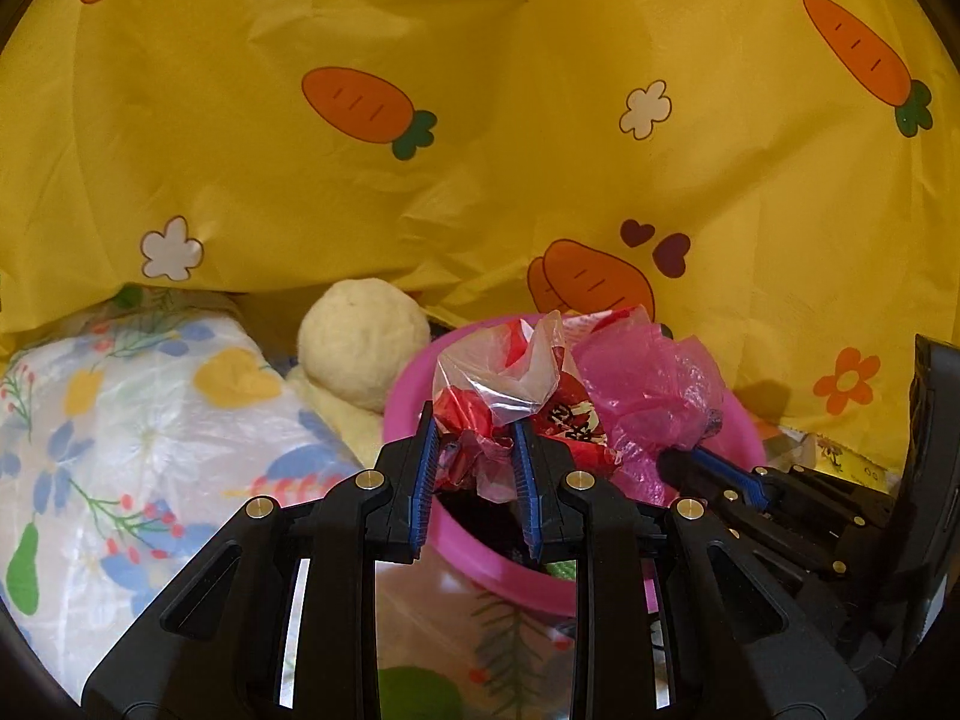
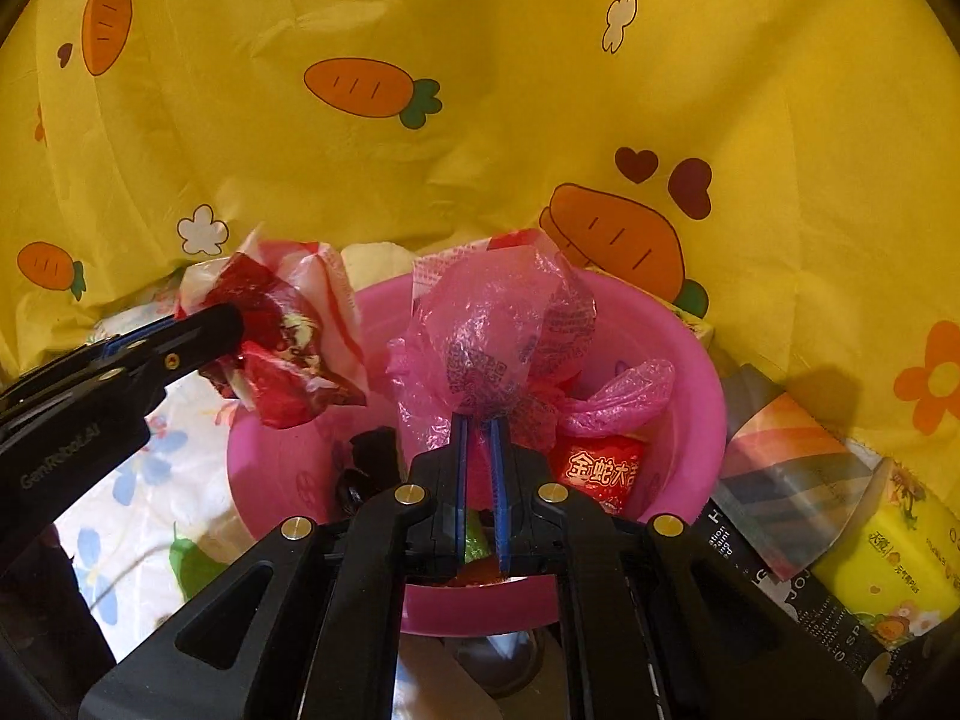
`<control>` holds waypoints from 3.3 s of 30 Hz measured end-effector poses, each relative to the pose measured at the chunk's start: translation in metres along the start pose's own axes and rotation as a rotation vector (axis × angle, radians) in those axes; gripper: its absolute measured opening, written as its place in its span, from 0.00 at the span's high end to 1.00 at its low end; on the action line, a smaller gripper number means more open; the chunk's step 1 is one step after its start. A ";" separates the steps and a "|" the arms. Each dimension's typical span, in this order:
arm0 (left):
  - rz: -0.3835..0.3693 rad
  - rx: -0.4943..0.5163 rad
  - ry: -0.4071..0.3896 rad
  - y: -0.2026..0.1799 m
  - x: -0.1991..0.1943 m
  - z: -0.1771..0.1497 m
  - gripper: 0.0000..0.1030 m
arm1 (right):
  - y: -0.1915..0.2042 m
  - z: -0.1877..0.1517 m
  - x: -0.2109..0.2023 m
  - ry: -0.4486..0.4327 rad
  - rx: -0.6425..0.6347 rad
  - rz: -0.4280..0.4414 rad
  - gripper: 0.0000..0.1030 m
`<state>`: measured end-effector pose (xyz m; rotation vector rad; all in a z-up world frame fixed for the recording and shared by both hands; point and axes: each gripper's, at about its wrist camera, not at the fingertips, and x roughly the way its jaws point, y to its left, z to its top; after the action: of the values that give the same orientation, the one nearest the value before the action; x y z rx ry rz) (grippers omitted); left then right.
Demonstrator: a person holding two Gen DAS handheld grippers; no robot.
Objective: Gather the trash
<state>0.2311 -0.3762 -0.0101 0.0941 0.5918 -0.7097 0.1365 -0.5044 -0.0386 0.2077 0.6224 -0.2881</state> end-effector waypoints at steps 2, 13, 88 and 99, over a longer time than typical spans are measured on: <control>-0.014 0.011 0.021 -0.003 0.011 -0.003 0.78 | -0.002 -0.001 0.000 -0.001 -0.009 -0.005 0.92; -0.042 0.003 0.060 0.002 0.022 -0.015 0.36 | -0.020 -0.011 -0.025 -0.097 0.013 -0.025 0.38; 0.538 -0.174 -0.220 0.051 -0.320 -0.178 0.06 | 0.132 -0.138 -0.243 -0.312 -0.151 0.050 0.05; 0.536 -0.186 -0.235 0.052 -0.323 -0.177 0.06 | 0.132 -0.138 -0.243 -0.310 -0.150 0.051 0.05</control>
<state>-0.0151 -0.0988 0.0113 -0.0055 0.3785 -0.1398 -0.0832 -0.2934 0.0110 0.0322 0.3291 -0.2172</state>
